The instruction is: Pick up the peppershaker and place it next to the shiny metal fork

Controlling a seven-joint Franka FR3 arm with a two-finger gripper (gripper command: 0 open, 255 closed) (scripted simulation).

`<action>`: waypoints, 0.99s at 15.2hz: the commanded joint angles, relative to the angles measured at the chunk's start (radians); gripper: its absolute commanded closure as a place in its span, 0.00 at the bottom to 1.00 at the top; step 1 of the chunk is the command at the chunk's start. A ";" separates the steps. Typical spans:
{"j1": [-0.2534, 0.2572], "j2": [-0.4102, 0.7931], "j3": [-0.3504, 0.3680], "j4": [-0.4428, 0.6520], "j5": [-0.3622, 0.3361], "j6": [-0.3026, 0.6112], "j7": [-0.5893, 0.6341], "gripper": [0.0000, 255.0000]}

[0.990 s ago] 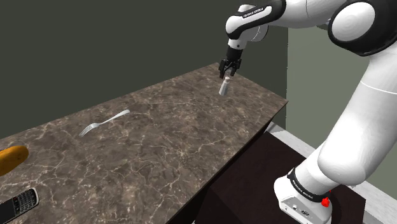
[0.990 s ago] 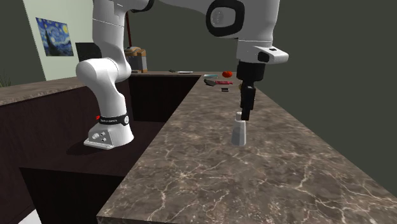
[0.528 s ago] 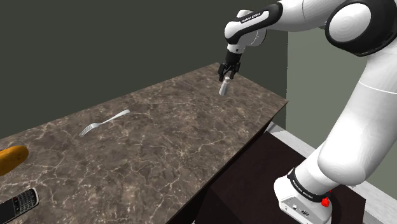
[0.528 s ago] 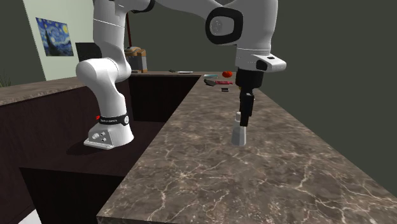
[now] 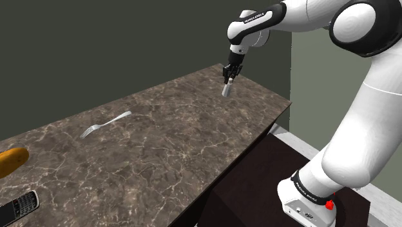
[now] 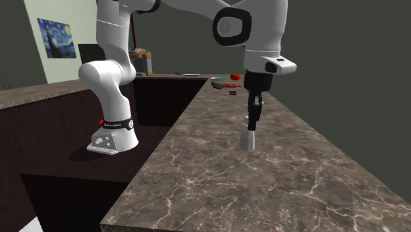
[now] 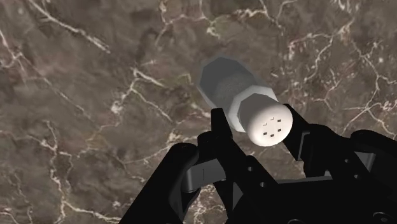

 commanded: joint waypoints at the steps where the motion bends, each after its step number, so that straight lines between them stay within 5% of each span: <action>1: 0.000 0.000 0.000 0.000 0.000 0.000 0.000 1.00; 15: 0.003 -0.052 -0.005 0.069 -0.022 -0.118 0.022 1.00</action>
